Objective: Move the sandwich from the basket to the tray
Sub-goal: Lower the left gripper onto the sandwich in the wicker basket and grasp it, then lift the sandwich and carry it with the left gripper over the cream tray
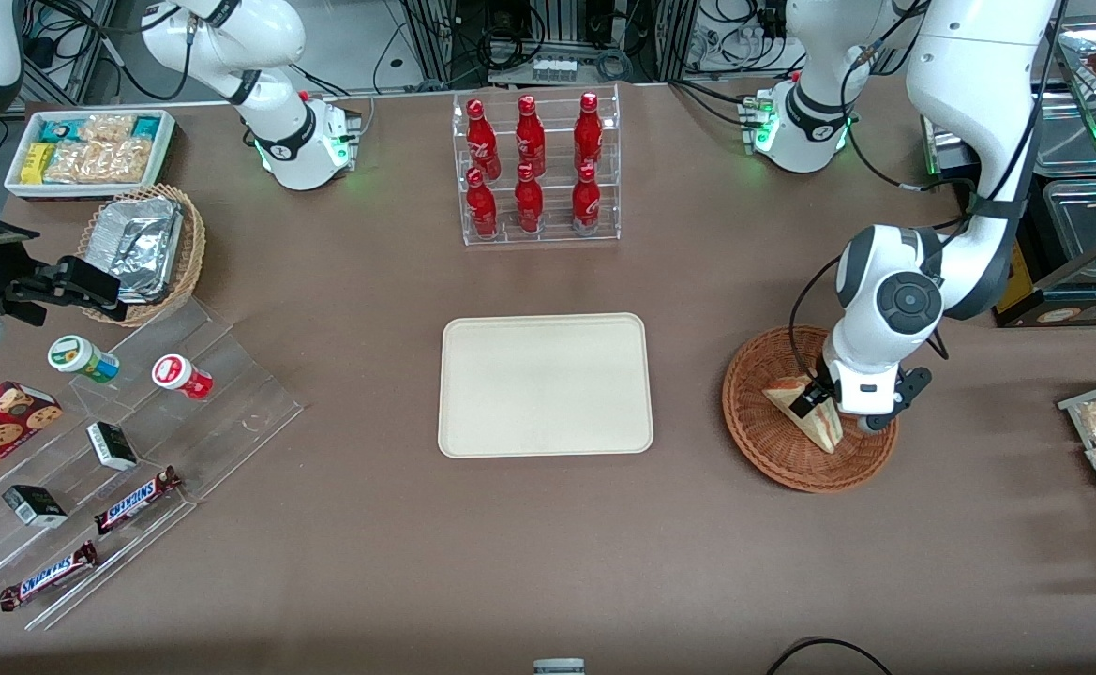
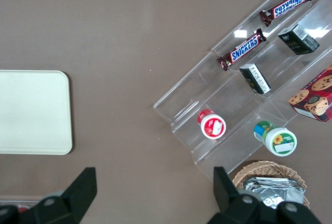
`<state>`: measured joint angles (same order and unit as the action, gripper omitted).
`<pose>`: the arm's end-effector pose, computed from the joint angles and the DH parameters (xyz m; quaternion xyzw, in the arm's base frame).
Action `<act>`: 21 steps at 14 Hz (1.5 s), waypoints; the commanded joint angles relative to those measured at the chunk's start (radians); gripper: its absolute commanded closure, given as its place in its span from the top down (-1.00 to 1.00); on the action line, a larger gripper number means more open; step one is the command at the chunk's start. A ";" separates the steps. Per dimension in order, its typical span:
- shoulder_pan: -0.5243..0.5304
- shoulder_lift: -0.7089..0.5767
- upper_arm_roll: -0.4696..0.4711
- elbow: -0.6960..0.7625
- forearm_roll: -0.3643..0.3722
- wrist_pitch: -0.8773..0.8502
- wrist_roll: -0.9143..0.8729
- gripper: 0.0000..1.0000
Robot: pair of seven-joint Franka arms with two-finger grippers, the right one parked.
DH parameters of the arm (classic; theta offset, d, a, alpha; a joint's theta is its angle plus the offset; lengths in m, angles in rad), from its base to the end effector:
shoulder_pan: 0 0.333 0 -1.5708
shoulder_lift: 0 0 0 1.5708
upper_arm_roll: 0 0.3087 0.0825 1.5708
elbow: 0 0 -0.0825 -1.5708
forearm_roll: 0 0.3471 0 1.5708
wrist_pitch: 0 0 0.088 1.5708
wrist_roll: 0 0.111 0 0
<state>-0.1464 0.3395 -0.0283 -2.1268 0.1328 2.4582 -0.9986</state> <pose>0.5408 -0.0949 0.2656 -0.9349 -0.3530 -0.0173 0.0329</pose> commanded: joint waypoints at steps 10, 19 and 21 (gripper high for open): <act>-0.054 -0.080 -0.027 0.230 0.014 -0.433 0.024 -1.00; -0.361 0.037 -0.133 0.545 0.013 -0.677 0.075 -1.00; -0.435 0.154 -0.131 0.647 0.016 -0.633 0.063 -1.00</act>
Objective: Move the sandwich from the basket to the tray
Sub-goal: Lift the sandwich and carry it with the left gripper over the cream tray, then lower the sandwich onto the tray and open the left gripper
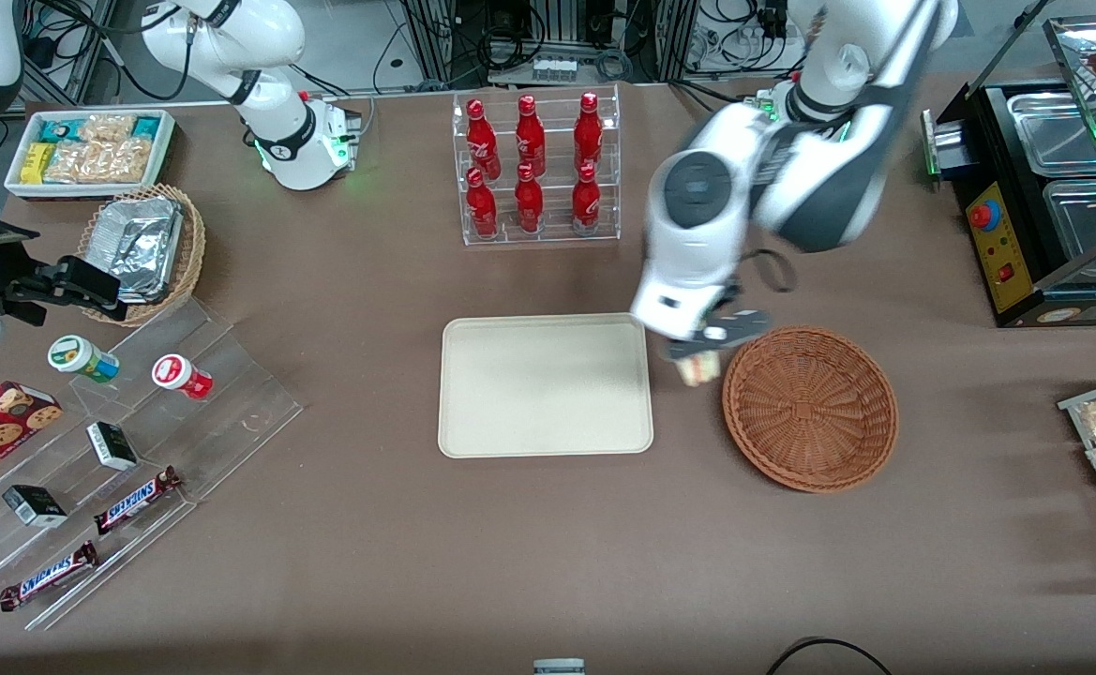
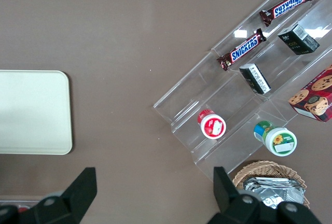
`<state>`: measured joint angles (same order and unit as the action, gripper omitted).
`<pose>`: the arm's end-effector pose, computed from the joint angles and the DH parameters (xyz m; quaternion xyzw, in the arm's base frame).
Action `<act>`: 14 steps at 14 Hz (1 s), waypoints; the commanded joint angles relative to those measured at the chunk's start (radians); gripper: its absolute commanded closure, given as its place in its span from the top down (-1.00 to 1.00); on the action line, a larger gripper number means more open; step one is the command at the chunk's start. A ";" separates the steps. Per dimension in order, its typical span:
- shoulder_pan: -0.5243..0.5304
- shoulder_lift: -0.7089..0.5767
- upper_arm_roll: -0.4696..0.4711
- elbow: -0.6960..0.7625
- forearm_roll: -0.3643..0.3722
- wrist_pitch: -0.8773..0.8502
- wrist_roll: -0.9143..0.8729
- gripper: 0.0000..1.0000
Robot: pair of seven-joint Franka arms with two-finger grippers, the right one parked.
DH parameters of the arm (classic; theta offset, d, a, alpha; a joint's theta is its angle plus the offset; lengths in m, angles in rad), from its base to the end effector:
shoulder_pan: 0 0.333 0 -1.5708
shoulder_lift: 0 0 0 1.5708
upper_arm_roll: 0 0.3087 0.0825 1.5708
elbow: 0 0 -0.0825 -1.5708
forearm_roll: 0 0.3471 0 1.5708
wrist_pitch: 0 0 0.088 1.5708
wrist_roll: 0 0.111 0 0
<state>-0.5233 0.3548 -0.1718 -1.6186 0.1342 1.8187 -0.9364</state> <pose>0.4798 -0.3706 0.4133 -0.9915 -0.1018 0.0264 0.0771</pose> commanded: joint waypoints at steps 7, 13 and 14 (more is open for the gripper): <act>-0.216 0.427 0.018 0.350 0.090 0.125 -0.042 -1.00; -0.233 0.519 0.021 0.405 0.093 0.205 -0.041 -1.00; -0.231 0.539 0.021 0.433 0.106 0.205 -0.042 -1.00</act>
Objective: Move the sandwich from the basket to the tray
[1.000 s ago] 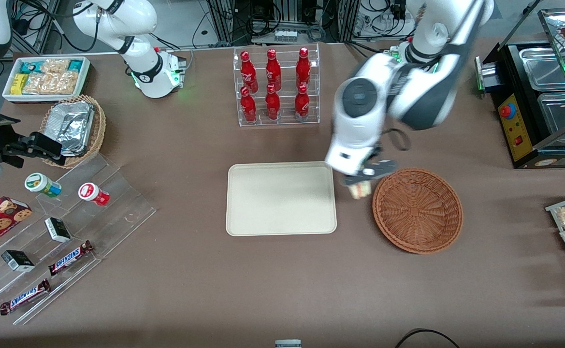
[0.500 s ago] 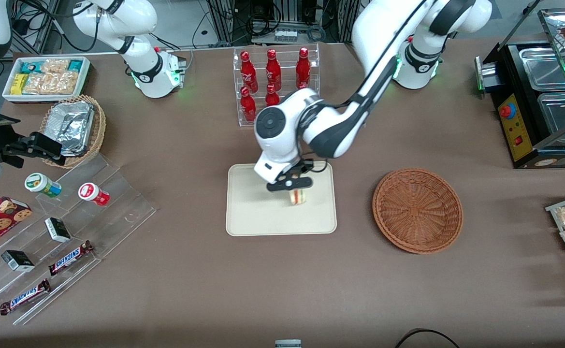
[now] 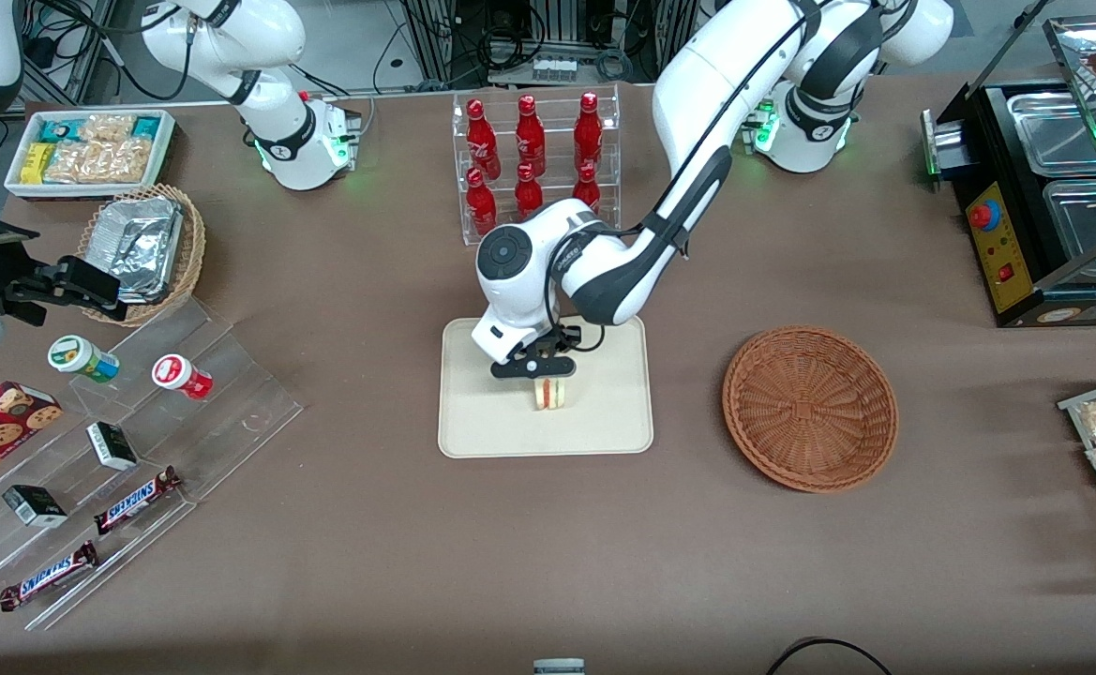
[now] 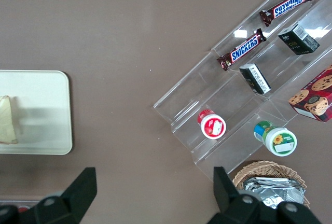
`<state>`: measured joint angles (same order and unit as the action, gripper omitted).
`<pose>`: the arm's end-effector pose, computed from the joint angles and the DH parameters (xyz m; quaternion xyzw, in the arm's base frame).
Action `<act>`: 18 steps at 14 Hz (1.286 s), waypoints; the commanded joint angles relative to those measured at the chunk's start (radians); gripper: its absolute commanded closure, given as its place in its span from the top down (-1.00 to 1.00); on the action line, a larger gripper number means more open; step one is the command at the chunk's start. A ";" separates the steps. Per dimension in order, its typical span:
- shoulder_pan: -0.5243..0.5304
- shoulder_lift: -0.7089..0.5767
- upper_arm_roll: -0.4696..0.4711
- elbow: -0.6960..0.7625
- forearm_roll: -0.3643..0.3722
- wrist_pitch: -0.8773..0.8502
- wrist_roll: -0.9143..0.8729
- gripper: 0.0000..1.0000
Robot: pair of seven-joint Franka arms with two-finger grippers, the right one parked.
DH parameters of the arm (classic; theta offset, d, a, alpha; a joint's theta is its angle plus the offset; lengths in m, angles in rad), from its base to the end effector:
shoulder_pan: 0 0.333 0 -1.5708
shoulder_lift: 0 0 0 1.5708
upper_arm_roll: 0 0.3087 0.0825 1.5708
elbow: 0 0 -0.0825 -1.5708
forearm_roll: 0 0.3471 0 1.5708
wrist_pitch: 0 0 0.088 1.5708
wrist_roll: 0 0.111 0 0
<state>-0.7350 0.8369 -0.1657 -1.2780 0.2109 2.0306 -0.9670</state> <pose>0.4687 -0.5249 0.2564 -0.9989 -0.0075 -0.0029 0.0471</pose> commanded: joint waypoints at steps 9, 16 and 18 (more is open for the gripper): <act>-0.004 -0.033 0.014 0.109 0.038 -0.114 -0.013 1.00; 0.213 -0.428 0.014 0.002 -0.123 -0.409 -0.038 1.00; 0.287 -0.549 0.012 -0.090 -0.127 -0.441 -0.023 1.00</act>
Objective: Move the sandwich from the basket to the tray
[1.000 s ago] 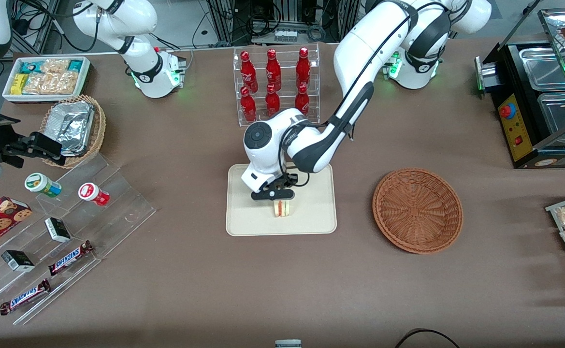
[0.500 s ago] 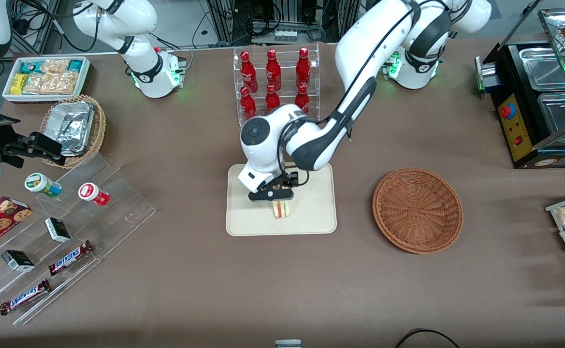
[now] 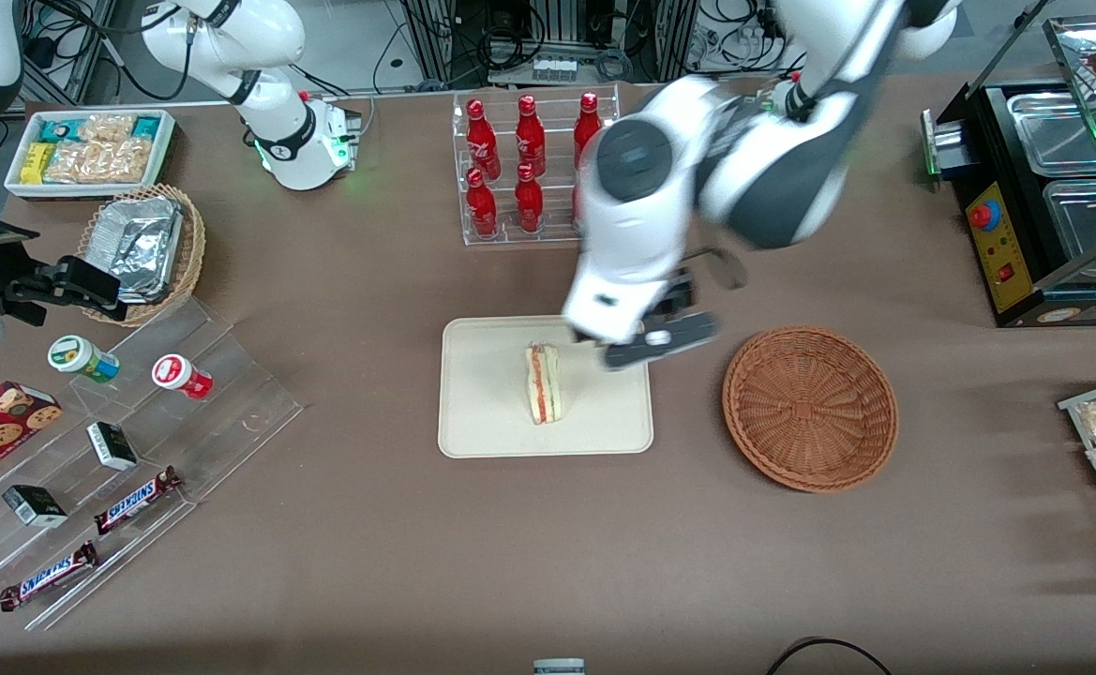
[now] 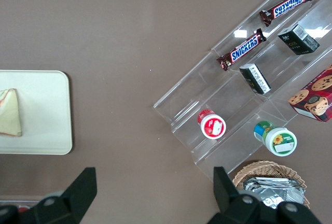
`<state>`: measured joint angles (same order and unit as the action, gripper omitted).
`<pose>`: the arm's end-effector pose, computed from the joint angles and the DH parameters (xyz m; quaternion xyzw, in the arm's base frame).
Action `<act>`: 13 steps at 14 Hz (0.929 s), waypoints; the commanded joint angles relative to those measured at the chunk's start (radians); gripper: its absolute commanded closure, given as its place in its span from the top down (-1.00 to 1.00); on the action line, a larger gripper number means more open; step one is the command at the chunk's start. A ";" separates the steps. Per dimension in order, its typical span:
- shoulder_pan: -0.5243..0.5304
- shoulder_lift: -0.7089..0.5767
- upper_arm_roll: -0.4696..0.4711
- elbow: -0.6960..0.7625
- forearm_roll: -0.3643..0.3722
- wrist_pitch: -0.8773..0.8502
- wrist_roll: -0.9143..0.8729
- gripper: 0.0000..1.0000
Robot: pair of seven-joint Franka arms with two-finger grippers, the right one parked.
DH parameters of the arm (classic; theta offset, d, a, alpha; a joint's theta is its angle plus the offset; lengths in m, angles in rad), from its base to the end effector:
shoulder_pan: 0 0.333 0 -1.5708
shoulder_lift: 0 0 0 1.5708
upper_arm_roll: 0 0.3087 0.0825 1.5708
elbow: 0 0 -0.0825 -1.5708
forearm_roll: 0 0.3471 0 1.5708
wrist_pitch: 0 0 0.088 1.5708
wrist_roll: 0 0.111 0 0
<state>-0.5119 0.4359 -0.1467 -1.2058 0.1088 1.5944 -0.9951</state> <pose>0.5249 -0.3654 0.5228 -0.9848 -0.1710 -0.0025 0.0317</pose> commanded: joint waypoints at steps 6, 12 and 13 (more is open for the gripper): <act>0.363 -0.367 -0.005 -0.308 -0.047 -0.126 0.447 1.00; 0.498 -0.522 0.105 -0.454 -0.127 -0.136 0.821 1.00; 0.498 -0.546 0.119 -0.481 -0.127 -0.133 0.834 1.00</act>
<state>-0.0201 -0.0319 -0.0605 -1.6076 0.0092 1.4573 -0.2225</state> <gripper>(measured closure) 0.000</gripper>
